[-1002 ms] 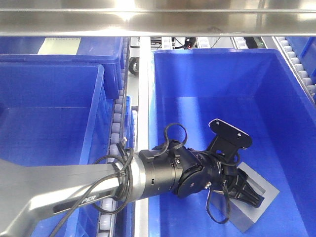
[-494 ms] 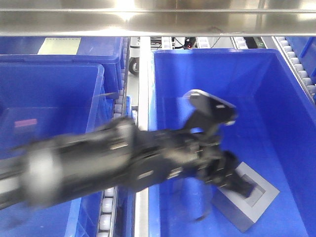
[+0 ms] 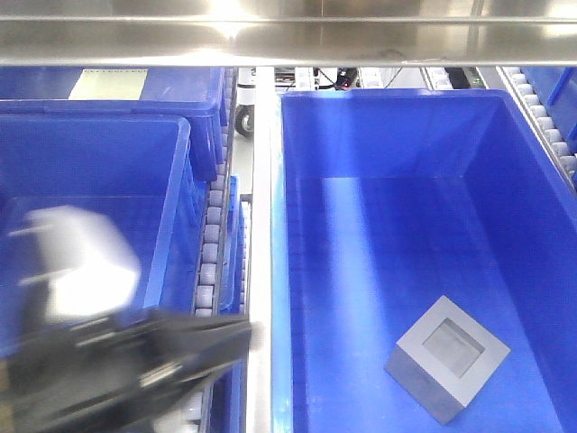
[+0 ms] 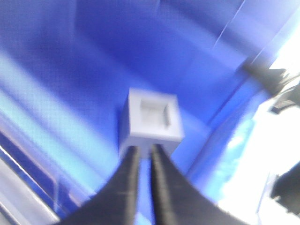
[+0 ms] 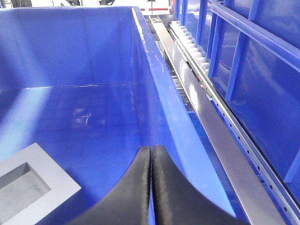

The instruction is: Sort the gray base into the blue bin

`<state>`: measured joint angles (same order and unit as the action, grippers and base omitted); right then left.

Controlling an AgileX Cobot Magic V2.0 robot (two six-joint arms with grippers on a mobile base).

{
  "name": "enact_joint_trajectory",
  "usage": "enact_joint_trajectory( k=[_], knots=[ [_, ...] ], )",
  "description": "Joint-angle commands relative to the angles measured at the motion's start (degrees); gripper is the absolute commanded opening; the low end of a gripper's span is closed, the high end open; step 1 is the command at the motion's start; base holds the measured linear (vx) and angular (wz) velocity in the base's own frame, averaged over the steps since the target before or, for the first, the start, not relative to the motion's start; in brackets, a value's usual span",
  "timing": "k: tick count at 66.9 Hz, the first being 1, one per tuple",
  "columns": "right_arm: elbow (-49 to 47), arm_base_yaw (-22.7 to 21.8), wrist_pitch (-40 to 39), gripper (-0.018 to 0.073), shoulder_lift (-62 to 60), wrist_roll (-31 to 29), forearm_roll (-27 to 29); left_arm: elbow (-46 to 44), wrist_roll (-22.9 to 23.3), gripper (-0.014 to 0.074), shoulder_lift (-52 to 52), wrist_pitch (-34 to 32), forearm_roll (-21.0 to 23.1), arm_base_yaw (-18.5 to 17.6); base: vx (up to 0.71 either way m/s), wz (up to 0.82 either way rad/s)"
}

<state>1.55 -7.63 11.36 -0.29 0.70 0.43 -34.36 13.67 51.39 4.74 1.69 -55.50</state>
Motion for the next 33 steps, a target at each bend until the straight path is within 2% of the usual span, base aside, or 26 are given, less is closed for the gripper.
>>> enact_joint_trajectory(
  k=[1, 9, 18, 33],
  knots=[
    [0.16, -0.36, -2.93, -0.0005, 1.04, -0.70, -0.43, 1.79, 0.13, -0.0008, -7.01, -6.00, -0.06, -0.11, 0.00, 0.00],
    [0.16, -0.36, -2.93, -0.0005, 1.04, -0.70, -0.43, 5.54, -2.48, -0.0008, -14.29, -6.23, -0.17, -0.11, 0.00, 0.00],
    [0.16, -0.36, -2.93, -0.0005, 1.04, -0.70, -0.43, 8.57, -2.48, -0.0008, -20.45, -5.67, -0.12, -0.11, 0.00, 0.00],
    [0.16, -0.36, -2.93, -0.0005, 1.04, -0.70, -0.43, 9.69, -2.48, -0.0008, -23.09, -5.19, -0.12, -0.11, 0.00, 0.00]
  ],
)
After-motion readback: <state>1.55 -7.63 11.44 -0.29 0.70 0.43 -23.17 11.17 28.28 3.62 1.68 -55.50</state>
